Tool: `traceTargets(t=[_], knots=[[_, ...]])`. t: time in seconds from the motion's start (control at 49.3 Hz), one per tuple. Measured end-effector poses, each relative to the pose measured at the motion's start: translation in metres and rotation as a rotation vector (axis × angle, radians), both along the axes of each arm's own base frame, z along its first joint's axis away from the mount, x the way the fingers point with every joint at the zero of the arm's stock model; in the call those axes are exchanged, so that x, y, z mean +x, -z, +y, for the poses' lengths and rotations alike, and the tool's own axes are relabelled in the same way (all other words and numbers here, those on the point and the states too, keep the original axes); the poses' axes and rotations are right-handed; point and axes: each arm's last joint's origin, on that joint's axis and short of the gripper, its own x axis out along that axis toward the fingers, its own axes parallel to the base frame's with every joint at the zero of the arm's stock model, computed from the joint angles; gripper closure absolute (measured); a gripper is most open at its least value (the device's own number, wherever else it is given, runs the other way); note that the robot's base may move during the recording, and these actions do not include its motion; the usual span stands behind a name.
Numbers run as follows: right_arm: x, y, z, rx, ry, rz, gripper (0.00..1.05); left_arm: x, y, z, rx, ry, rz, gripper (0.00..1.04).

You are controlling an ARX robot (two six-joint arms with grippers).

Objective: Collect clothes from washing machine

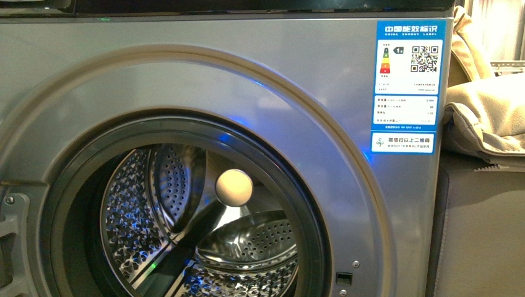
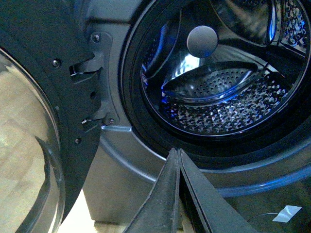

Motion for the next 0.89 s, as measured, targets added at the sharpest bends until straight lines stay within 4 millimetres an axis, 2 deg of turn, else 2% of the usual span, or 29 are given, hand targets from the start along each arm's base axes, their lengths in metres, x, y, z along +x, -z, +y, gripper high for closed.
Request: traceTargets(t=[0.101,0.182,0.547,0.567,0.628,0.689,0.811,0.892], knots=[[0.0,0.0,0.0,0.0,0.0,0.0,1.02,-0.008,0.008,0.0,0.0,0.0,0.022,1.01],[0.0,0.0,0.0,0.0,0.0,0.0,1.02,-0.012,0.006,0.0,0.0,0.0,-0.012,1.01],[0.0,0.0,0.0,0.0,0.0,0.0,1.02,-0.012,0.006,0.0,0.0,0.0,-0.011,1.01],[0.0,0.0,0.0,-0.001,0.0,0.0,0.99,-0.012,0.006,0.0,-0.001,0.0,-0.011,1.0],[0.0,0.0,0.0,-0.001,0.0,0.0,0.9,-0.012,0.006,0.0,0.0,0.0,-0.011,0.88],[0.0,0.0,0.0,-0.001,0.0,0.0,0.73,-0.012,0.006,0.0,0.0,0.0,-0.011,0.74],[0.0,0.0,0.0,-0.001,0.0,0.0,0.49,-0.012,0.006,0.0,0.0,0.0,-0.011,0.47],[0.0,0.0,0.0,-0.001,0.0,0.0,0.33,-0.012,0.006,0.0,0.0,0.0,-0.011,0.33]])
